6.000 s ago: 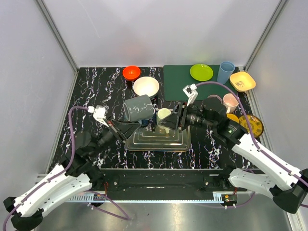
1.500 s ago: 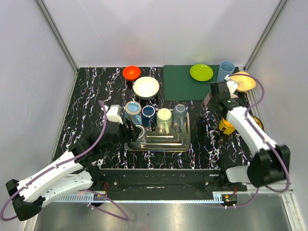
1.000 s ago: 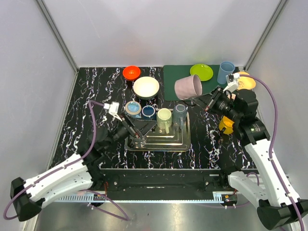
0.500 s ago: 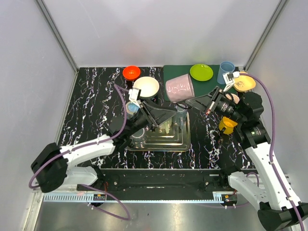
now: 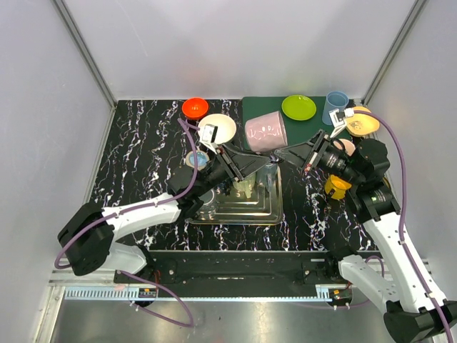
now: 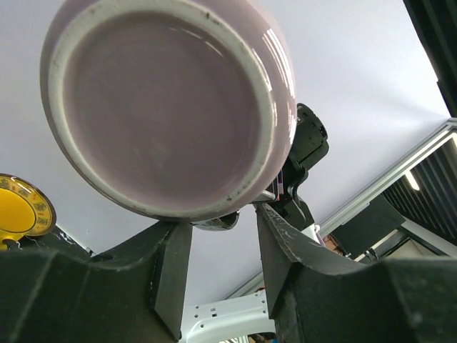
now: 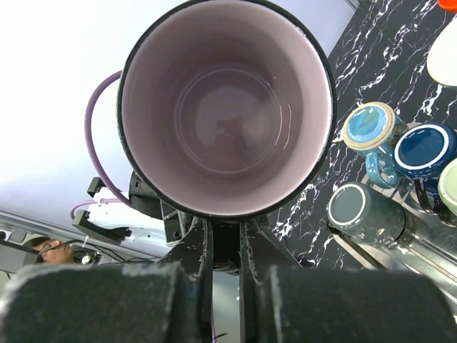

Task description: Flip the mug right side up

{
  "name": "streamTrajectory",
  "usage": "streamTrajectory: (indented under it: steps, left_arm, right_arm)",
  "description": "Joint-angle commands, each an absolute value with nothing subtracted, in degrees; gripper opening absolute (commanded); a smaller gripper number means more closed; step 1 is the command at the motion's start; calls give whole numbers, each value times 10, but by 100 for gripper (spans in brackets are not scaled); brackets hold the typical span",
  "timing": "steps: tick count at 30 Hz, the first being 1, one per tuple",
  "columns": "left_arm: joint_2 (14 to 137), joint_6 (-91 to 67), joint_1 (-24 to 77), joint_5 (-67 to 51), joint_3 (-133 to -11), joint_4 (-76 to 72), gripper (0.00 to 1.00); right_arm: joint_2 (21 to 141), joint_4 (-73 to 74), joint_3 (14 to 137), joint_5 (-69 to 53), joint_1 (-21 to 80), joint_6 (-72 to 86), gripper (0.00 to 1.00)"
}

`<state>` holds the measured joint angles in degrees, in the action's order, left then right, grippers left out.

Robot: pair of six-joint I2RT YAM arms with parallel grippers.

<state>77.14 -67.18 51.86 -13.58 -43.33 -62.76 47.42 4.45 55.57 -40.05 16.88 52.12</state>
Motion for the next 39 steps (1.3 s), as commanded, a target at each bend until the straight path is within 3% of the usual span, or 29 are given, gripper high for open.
streamTrajectory:
  steps: [1,4,7,11,14,16,19,21,22,26,31,34,35,39]
  left_arm:
    - [772,-670,523,-129,-475,-718,42]
    - [772,-670,523,-127,-478,-724,40]
    - [766,-667,523,-111,-475,-729,30]
    - [759,-674,518,-104,-478,-738,28]
    - [759,-688,515,-105,-483,-745,35]
    - [758,-699,515,-105,-485,-750,48]
    - [758,-709,514,-104,-486,-755,55]
    - [762,-717,514,-107,-487,-769,49]
    - [765,-721,514,-108,-489,-776,35]
    - [772,-734,512,-103,-485,-800,0]
    - [757,-723,506,-119,-483,-783,0]
    - [730,-665,507,-156,-503,-673,0]
    - [707,-641,509,-162,-505,-631,0]
    - [637,-498,519,-157,-490,-433,0]
  right_arm:
    - [465,28,555,-418,186,501,0]
    - [463,43,553,-417,192,488,0]
    - [457,50,548,-417,196,481,0]
    - [454,75,543,-411,204,459,0]
    - [450,91,540,-407,208,439,0]
    - [448,111,541,-401,210,421,0]
    - [446,124,541,-396,213,406,0]
    - [446,130,538,-394,214,396,0]
    - [444,132,537,-394,214,393,0]
    - [443,134,527,-407,216,378,0]
    - [432,148,524,-413,219,360,0]
    - [431,177,538,-396,219,347,0]
    - [432,185,543,-391,219,343,12]
    - [433,214,569,-379,219,336,38]
